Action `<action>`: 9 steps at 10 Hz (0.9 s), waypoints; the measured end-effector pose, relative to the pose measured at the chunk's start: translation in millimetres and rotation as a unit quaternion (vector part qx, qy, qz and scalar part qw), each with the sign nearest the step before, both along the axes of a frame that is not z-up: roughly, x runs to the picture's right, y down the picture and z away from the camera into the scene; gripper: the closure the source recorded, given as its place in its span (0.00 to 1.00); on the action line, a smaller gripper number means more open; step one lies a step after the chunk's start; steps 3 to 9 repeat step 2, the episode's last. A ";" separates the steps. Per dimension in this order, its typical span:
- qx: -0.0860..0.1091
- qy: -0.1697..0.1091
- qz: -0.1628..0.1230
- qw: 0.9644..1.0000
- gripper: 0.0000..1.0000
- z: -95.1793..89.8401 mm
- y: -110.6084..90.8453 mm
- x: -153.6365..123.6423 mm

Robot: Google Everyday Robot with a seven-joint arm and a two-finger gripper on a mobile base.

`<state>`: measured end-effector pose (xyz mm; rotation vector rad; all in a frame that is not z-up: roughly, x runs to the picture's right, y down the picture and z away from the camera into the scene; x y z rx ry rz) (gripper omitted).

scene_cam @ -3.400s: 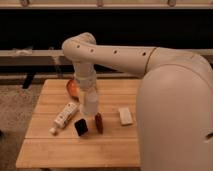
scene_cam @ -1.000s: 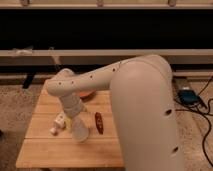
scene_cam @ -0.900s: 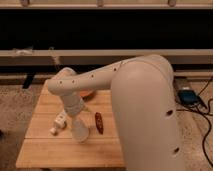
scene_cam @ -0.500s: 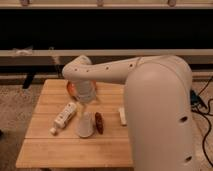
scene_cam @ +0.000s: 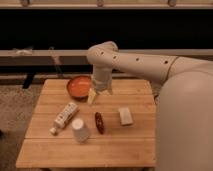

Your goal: Place the ceramic cup over the eraser

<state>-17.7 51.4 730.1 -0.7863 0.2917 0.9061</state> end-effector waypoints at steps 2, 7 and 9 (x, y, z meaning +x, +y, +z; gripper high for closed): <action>0.001 -0.003 0.000 1.000 0.20 0.2 -0.2 -4.6; 0.001 -0.003 0.000 1.000 0.20 0.2 -0.2 -4.6; 0.001 -0.003 0.000 1.000 0.20 0.2 -0.2 -4.6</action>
